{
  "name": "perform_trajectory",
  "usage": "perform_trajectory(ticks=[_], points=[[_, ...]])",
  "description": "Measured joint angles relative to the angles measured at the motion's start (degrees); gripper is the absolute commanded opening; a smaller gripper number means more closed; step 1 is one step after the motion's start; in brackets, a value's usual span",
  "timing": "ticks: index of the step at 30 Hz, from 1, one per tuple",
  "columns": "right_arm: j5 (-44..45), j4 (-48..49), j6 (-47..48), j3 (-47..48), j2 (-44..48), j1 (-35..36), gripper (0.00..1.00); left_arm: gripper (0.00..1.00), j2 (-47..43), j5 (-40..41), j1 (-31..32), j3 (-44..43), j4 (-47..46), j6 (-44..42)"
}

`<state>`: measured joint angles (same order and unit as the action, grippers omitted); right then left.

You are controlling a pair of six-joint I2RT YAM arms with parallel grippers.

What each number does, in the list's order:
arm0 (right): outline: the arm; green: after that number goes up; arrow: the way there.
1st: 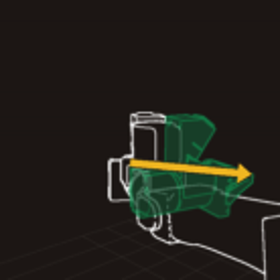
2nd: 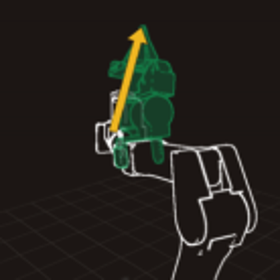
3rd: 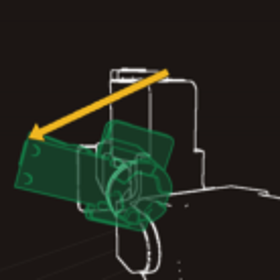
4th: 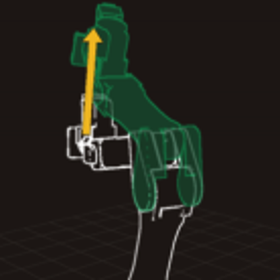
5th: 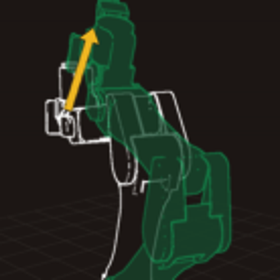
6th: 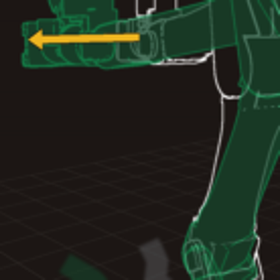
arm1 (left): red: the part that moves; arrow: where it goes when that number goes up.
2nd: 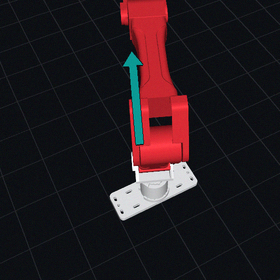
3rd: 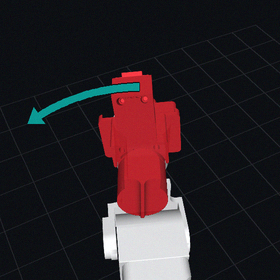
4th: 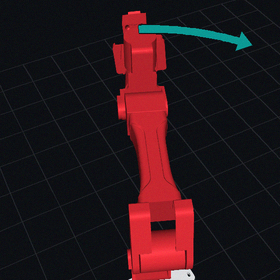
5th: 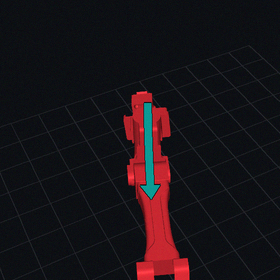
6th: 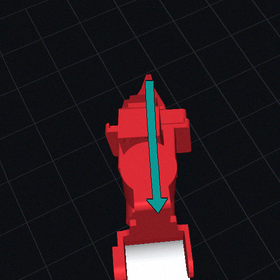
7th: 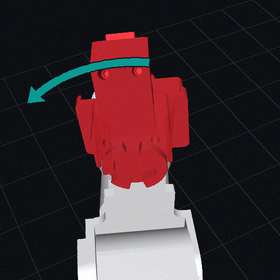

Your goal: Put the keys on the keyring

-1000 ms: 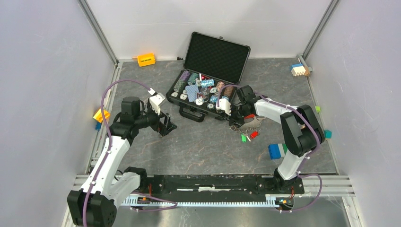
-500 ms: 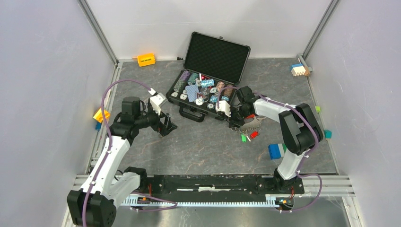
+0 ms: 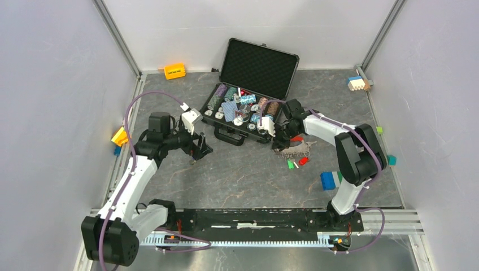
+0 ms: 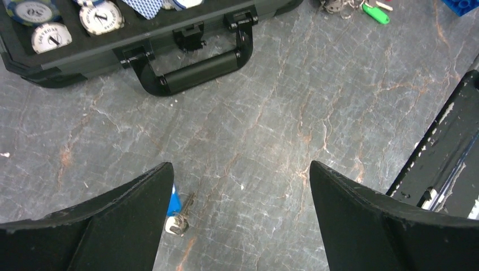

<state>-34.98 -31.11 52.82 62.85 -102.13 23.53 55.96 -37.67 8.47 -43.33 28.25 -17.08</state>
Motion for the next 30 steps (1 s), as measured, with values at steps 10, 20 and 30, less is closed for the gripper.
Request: perform_trajectory(ticks=[10, 20, 30], points=[[-5.46, -0.94, -1.68, 0.57, 9.18, 0.0, 0.0, 1.0, 8.85, -1.44, 3.28, -9.44, -0.07, 0.07], [-11.19, 2.1, -7.58, 1.84, 23.85, 2.71, 0.0, 0.9, 12.9, -2.16, 17.55, -17.53, -1.4, -0.61], [-13.55, 7.39, -12.15, 1.33, 30.32, 6.97, 0.0, 0.86, 14.49, -3.43, 24.55, -17.97, -9.25, -0.57]])
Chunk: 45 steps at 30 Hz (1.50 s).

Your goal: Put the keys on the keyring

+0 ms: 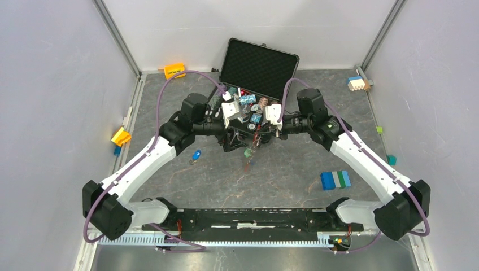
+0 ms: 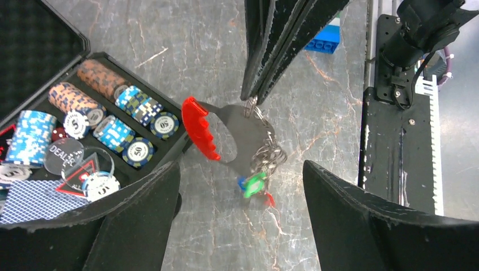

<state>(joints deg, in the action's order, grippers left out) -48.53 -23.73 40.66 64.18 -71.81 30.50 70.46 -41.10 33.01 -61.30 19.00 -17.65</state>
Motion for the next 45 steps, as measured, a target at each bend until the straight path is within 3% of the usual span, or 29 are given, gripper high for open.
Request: perform_trajectory(ticks=[11, 26, 45], points=[[-3.08, 3.19, -3.58, -3.93, 1.53, 2.21, 0.0, 0.57, -0.68, -4.0, 1.46, 0.68, -4.63, -1.79], [-4.22, 7.69, -8.52, -6.05, 2.99, 3.04, 0.0, 0.52, -0.83, -5.68, 3.45, 3.54, -6.32, -4.13], [-4.85, 15.23, -14.58, -10.08, 5.33, 3.04, 0.0, 0.34, -3.67, -6.4, 3.65, 9.09, -13.11, -5.86]])
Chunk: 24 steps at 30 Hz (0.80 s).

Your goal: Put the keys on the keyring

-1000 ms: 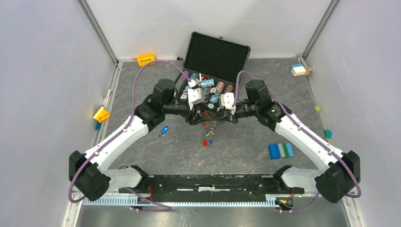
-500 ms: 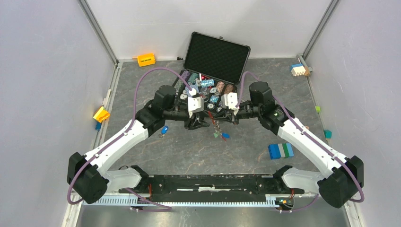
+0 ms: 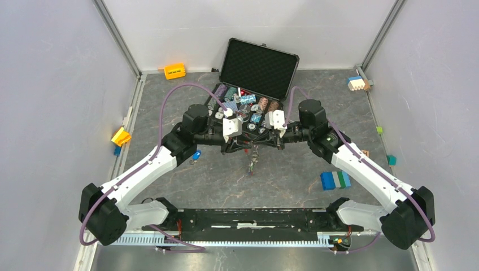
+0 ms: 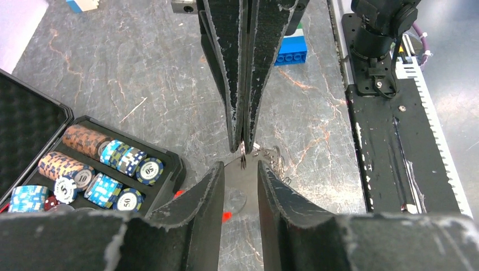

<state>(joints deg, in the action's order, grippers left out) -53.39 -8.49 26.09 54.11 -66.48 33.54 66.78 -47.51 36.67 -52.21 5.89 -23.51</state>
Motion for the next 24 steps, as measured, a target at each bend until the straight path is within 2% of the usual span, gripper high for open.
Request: perform_trajectory(ticks=[19, 24], points=[[-0.63, 3.32, -2.34, -1.01, 0.0, 0.0, 0.0, 0.2, -0.11, -1.2, 0.44, 2.03, -4.68, 0.96], [-0.66, 3.34, -2.34, -1.11, 0.0, 0.0, 0.0, 0.13, -0.11, -1.09, 0.44, 2.03, -5.09, 1.49]])
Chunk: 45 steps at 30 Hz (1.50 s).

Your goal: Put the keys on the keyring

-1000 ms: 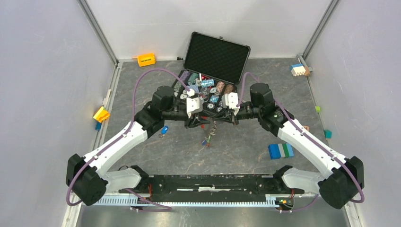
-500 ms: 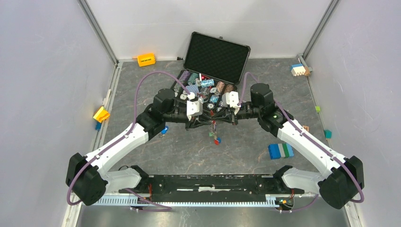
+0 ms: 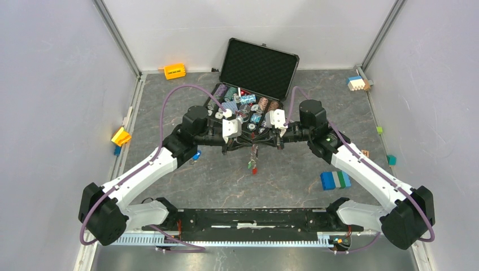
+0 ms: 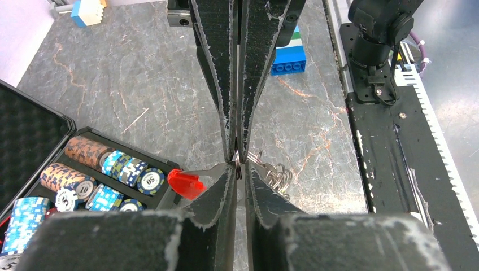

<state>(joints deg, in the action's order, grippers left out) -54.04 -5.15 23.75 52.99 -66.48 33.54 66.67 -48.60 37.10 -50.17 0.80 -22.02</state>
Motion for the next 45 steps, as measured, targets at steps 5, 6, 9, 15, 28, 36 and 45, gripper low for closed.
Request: perform_trajectory(ticks=[5, 6, 9, 15, 28, 36, 45], points=[[0.0, 0.11, 0.07, 0.0, 0.0, 0.0, 0.0, 0.02, -0.02, 0.02, 0.0, 0.0, -0.07, 0.09], [0.0, 0.13, 0.07, 0.0, 0.0, 0.0, 0.0, 0.02, -0.04, 0.04, 0.0, 0.0, -0.07, 0.11], [0.0, 0.24, 0.07, 0.0, 0.0, 0.0, 0.01, 0.02, -0.09, 0.15, 0.0, 0.0, -0.07, 0.11], [0.02, 0.35, 0.13, -0.02, 0.0, 0.0, 0.32, 0.02, -1.16, 0.2, 0.0, 1.79, -2.1, 0.39], [-7.58, 3.21, -0.37, -3.91, 2.27, -3.23, 0.44, 0.02, -3.58, -5.05, -1.38, 14.78, -21.35, 6.19], [-11.85, 6.14, -1.38, -5.66, 2.27, -3.43, 0.37, 0.02, -2.43, -6.1, -1.42, 17.18, -33.99, 13.0], [-11.96, 11.19, -5.9, -7.56, 1.33, -3.43, 0.27, 0.02, -1.25, -6.78, -1.42, 17.66, -38.07, 14.95]])
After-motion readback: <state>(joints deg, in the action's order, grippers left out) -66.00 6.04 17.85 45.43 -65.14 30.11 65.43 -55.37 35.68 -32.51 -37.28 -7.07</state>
